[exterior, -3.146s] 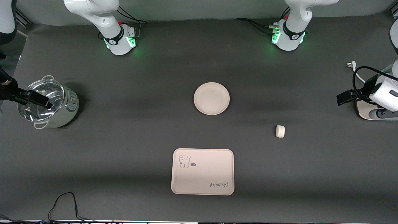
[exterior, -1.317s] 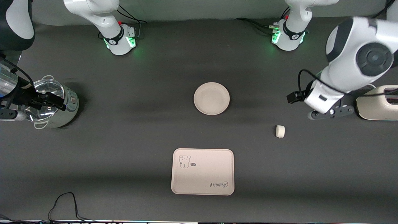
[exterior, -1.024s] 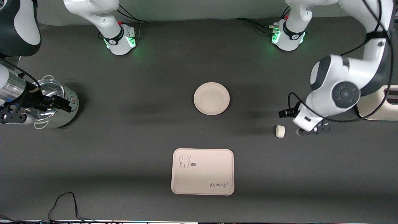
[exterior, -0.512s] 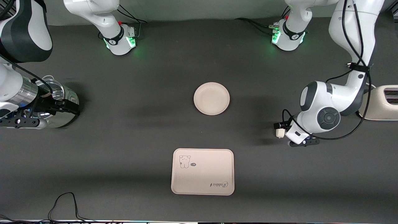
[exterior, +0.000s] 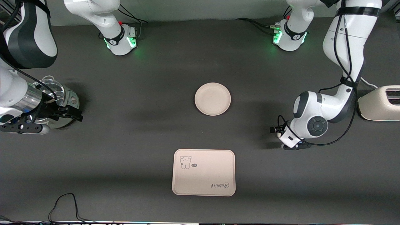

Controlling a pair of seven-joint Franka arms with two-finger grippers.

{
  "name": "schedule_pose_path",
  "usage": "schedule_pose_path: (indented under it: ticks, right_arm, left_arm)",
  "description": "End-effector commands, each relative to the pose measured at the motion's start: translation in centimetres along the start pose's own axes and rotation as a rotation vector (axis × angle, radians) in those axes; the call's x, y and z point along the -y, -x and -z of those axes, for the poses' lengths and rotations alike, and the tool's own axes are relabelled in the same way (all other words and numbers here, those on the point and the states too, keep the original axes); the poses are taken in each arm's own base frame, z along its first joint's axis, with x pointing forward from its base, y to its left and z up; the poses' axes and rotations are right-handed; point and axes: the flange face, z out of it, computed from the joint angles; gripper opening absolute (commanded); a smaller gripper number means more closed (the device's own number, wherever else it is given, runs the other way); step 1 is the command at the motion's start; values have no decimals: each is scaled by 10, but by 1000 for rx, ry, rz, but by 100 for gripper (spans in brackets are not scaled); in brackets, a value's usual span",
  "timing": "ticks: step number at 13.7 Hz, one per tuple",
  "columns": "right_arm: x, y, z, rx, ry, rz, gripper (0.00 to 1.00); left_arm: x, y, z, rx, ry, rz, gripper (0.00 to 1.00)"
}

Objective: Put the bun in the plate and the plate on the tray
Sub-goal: 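Move the left gripper down over the white bun, then close the left gripper on the bun and lift it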

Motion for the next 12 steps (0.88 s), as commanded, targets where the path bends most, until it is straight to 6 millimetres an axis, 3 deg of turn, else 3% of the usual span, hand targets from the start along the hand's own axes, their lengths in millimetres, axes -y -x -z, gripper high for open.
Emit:
schedule_pose_path:
  ticks: [1,2,3,4,5,10,12]
  right_arm:
    - [12,-4,3,-24,-15,-17,100]
    - [12,-4,2,-24,-15,-18,100]
    - [12,-5,3,-28,-15,-18,100]
    - [12,-7,1,-27,-17,-18,100]
    - [14,-9,2,-32,-18,-17,100]
    - [15,-11,4,-38,-33,-21,100]
    - [14,-12,4,-38,-32,-23,100]
  left_arm:
    - [-2,0,0,-12,-6,-19,100]
    - [-3,0,-2,-13,-5,-20,96]
    - [-1,0,-3,-22,-1,-18,47]
    - [-3,2,-4,-28,0,-21,13]
    - [-3,1,-4,-33,2,-22,7]
    - [-5,3,0,-32,0,-25,8]
    - [-4,6,17,-32,-8,-23,8]
